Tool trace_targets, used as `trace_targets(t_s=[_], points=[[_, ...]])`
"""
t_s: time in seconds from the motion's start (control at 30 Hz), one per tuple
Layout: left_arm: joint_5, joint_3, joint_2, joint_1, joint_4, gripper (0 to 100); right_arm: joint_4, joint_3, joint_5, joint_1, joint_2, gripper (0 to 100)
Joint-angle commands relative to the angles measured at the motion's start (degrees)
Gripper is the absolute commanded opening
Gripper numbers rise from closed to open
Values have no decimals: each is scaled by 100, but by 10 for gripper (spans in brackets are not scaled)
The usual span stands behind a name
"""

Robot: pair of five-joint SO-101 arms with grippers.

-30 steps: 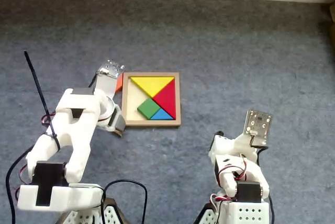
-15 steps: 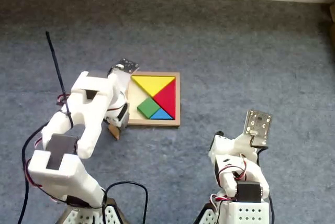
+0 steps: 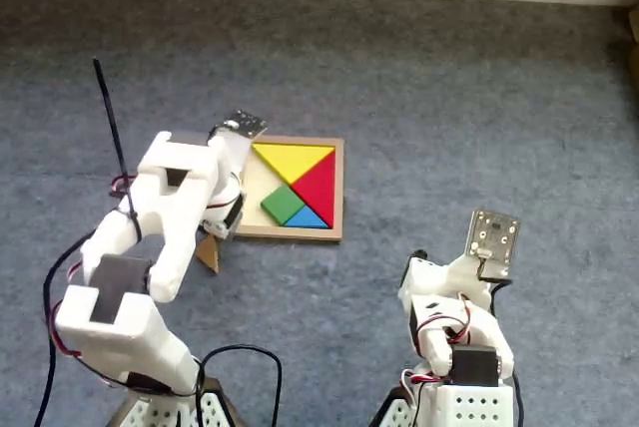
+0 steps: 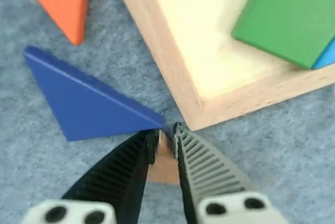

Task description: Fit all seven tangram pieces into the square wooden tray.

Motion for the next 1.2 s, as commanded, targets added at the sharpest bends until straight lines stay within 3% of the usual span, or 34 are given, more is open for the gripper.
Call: trace_targets(t_s=[0.0,0.37,0.63,0.83,1.03,1.17], points=[[0,356,-1015,-48,132,56,31,734,-53,66,40,217],[0,2316,-4277,-75,141,56,31,734,-53,66,40,217],[-290,3767,-5754,-75,132,59,31,734,-53,66,40,217],[-70,3864,-5921,-75,-9,248,31,734,-53,66,40,217],[0,3996,-5727,-48,-747,228,31,734,-53,66,40,217],[114,3908,-4813,-66,-1125,228,31,734,-53,66,40,217]])
